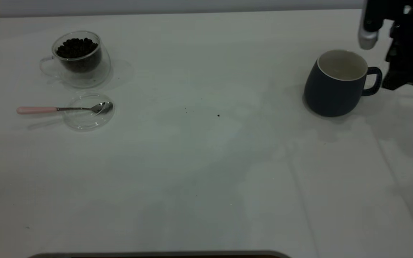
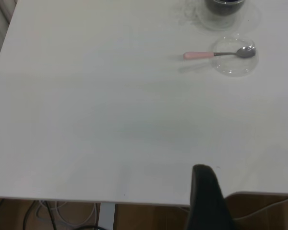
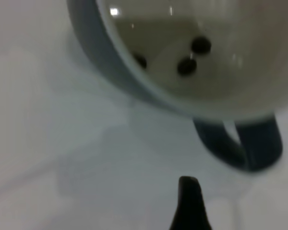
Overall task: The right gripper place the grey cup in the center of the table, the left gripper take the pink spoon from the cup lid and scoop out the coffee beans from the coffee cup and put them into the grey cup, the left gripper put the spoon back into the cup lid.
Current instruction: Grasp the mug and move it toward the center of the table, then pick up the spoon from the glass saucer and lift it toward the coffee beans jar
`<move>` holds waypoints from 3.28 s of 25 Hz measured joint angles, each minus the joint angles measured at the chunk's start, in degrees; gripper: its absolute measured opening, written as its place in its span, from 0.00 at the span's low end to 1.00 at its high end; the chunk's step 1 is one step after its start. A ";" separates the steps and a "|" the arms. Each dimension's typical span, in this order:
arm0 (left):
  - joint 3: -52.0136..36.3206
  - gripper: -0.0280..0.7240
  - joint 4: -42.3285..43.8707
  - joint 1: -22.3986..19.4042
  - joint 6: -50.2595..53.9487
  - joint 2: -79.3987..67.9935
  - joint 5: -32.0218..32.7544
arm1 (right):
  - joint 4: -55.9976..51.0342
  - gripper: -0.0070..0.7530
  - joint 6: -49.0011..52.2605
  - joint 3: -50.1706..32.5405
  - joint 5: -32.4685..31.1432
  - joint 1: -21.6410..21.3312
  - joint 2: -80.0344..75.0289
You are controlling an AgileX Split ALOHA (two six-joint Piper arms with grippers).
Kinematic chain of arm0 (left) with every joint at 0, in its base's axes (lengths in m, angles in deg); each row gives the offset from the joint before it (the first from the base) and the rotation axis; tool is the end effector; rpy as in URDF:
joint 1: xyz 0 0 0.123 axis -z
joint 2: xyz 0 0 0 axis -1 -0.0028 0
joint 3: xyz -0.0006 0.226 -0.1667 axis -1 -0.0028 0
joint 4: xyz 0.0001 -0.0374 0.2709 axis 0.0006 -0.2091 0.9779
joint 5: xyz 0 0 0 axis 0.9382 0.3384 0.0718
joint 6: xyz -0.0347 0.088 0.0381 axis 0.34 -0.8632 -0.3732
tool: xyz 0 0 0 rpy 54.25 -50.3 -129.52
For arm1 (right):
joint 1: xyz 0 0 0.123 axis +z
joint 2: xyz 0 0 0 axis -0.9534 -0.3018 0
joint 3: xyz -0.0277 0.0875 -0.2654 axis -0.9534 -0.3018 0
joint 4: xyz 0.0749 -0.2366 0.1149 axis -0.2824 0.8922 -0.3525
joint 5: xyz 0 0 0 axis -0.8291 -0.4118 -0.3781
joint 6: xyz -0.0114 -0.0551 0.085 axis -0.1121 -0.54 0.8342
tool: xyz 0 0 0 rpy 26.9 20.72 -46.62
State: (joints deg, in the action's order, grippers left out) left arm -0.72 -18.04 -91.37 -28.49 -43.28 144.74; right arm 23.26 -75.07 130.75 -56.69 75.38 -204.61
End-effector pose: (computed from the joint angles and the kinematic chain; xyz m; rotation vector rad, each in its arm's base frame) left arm 0.0231 0.0039 0.2723 -0.0510 2.1185 0.0482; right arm 0.4109 0.0214 0.0251 -1.6202 2.2856 -0.2887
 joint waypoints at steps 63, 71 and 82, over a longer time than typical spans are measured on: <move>0.00 0.72 0.00 0.00 0.01 0.00 0.00 | -4.80 0.79 62.55 -2.87 -54.34 22.20 57.14; 0.00 0.72 0.00 0.00 0.01 0.00 0.00 | -2.61 0.79 59.37 -9.11 -56.02 22.20 72.58; 0.00 0.72 0.00 0.00 -0.04 0.00 0.00 | -2.64 0.79 63.14 -31.12 -54.30 19.49 96.77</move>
State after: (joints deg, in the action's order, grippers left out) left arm -0.72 -18.04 -91.37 -28.53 -43.28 144.74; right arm 20.63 -11.94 99.63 -110.99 94.87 -107.84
